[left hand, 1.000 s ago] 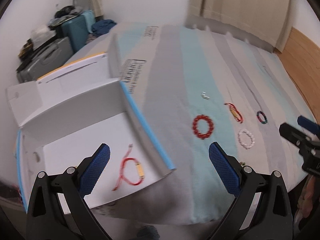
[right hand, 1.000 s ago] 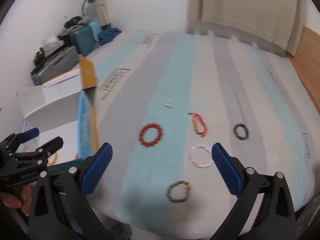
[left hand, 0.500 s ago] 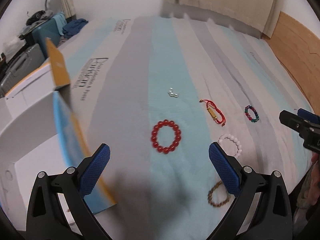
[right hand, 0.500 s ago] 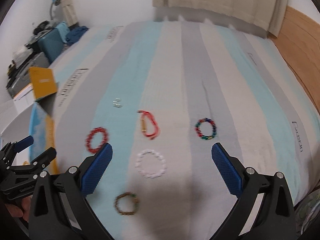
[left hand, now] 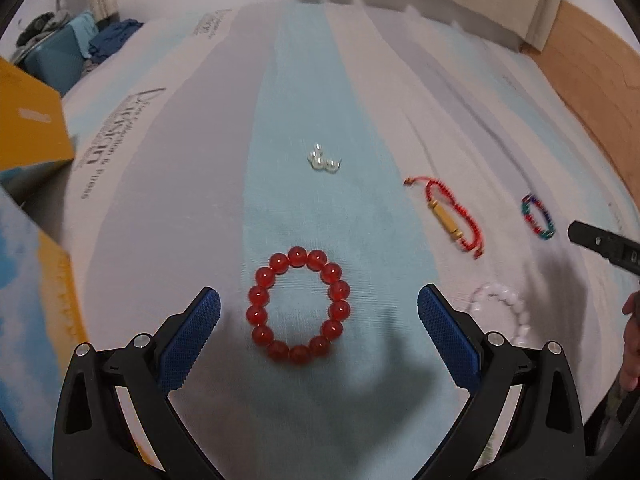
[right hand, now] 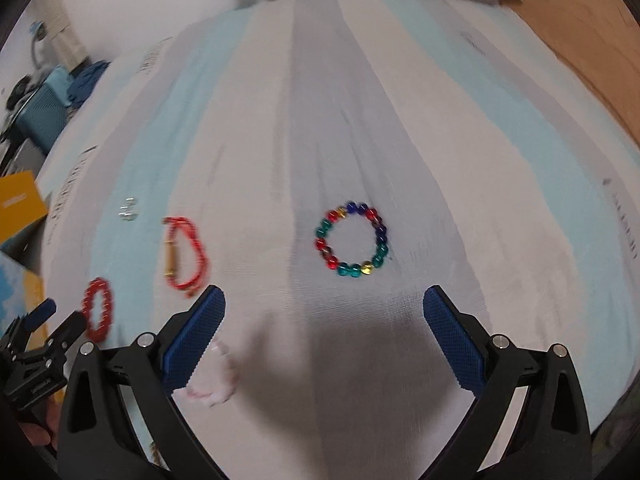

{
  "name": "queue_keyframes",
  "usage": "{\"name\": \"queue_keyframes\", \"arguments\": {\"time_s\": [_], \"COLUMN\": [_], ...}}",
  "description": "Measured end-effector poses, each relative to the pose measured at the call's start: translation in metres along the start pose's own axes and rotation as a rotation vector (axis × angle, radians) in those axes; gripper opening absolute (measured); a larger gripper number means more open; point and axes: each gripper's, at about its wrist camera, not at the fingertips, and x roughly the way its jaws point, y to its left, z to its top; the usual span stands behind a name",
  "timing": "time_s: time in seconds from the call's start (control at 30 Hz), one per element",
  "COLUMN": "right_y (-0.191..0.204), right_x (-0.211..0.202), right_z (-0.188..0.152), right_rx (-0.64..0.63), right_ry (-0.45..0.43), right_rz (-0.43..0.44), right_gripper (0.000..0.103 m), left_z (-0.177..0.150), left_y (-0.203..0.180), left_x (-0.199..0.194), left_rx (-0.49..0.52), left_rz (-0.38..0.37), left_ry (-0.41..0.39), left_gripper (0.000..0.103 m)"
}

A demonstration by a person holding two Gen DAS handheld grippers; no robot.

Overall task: Organize jewelry
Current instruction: 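Move both tools back over the remaining bracelets on the bed, then grasp the red bead bracelet with the left tool while the right tool grasps the multicolour bracelet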

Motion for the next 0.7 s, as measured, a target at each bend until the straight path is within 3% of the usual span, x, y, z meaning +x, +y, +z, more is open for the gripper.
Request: {"name": "queue_keyframes", "arguments": {"time_s": [0.2, 0.3, 0.53, 0.7], "right_y": [-0.013, -0.014, -0.024, -0.02], "right_x": [0.033, 0.049, 0.07, 0.07], "right_z": [-0.003, 0.001, 0.013, 0.015], "right_rx": [0.012, -0.015, 0.019, -0.033], "right_ry": [-0.06, -0.046, -0.036, -0.045], "right_rz": [-0.016, -0.032, -0.038, -0.057], "right_gripper": [0.095, 0.095, 0.082, 0.065], "left_z": [-0.003, -0.002, 0.001, -0.001], "left_y": [0.002, -0.003, -0.007, -0.004], "left_x": [0.03, 0.04, 0.051, 0.054], "left_rx": [0.033, 0.067, 0.075, 0.067], "left_rz": [0.007, 0.017, 0.026, 0.015], "left_ry": [0.03, 0.033, 0.028, 0.016], "left_gripper": [0.097, 0.097, 0.097, 0.092]}}
